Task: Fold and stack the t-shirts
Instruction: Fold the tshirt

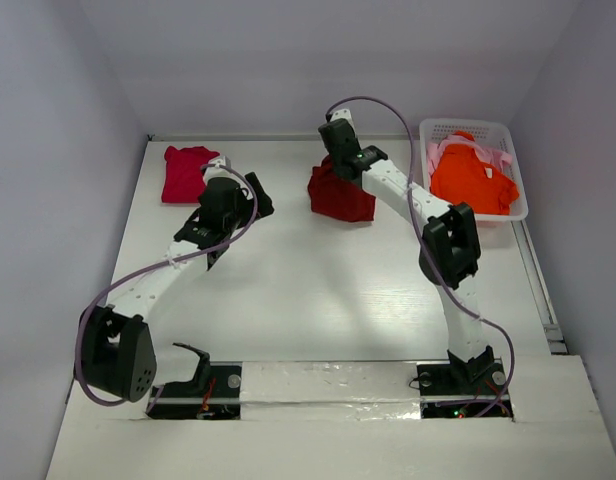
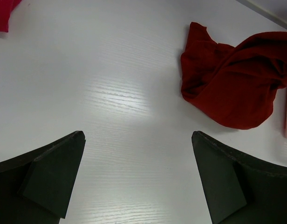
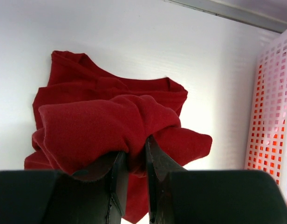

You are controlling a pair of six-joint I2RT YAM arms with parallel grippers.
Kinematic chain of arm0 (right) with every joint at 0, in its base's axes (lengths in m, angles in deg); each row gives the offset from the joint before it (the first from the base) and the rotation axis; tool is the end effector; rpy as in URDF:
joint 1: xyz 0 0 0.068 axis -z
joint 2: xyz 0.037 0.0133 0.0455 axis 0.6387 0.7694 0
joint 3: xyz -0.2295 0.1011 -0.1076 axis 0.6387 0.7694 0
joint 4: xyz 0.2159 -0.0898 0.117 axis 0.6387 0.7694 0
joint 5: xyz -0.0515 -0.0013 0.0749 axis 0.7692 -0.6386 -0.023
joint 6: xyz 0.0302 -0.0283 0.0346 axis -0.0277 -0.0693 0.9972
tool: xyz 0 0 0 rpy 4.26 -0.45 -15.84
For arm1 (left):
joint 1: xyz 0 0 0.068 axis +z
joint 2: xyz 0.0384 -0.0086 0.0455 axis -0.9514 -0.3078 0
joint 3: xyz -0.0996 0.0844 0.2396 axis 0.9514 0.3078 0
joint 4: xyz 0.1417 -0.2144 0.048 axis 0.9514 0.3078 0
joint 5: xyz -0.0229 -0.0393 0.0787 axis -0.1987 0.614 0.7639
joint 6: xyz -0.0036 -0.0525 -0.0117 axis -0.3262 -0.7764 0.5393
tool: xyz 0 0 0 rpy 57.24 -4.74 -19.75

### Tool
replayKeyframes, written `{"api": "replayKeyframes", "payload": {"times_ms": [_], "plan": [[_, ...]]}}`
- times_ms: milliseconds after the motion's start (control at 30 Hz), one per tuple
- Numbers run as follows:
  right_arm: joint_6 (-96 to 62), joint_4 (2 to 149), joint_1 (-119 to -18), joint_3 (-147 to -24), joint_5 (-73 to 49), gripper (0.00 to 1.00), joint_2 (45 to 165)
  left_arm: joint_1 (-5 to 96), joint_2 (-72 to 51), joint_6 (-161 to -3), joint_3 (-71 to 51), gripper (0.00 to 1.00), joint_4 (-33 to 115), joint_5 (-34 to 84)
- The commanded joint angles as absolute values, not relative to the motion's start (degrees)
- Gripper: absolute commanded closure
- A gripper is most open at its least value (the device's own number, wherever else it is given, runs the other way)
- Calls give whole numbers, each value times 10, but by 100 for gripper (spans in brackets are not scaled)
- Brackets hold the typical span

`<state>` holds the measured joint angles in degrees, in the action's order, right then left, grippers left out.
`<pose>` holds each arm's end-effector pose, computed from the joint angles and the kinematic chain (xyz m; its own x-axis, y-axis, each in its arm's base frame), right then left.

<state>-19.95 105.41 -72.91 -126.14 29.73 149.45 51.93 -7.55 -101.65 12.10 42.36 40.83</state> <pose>0.4324 0.2594 0.2811 -0.5437 -0.2872 -0.7886 -0.0613 0.9507 -0.3040 0.2760 -0.0963 0.2870 -0.4161 -0.3899 -0.8215 0.0160 0.9001 -0.4353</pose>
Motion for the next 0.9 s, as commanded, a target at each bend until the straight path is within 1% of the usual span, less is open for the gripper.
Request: {"api": "replayKeyframes", "payload": {"times_ms": [0, 333, 867], "plan": [[-197, 1052, -718, -1305, 270, 100, 1495, 521, -77, -1015, 113, 1, 404, 404], [-185, 1080, -691, -1349, 215, 100, 1529, 521, -86, -1014, 109, 1, 400, 402], [-173, 1119, -675, -1379, 190, 100, 1564, 521, -89, -1014, 109, 1, 398, 398]]}}
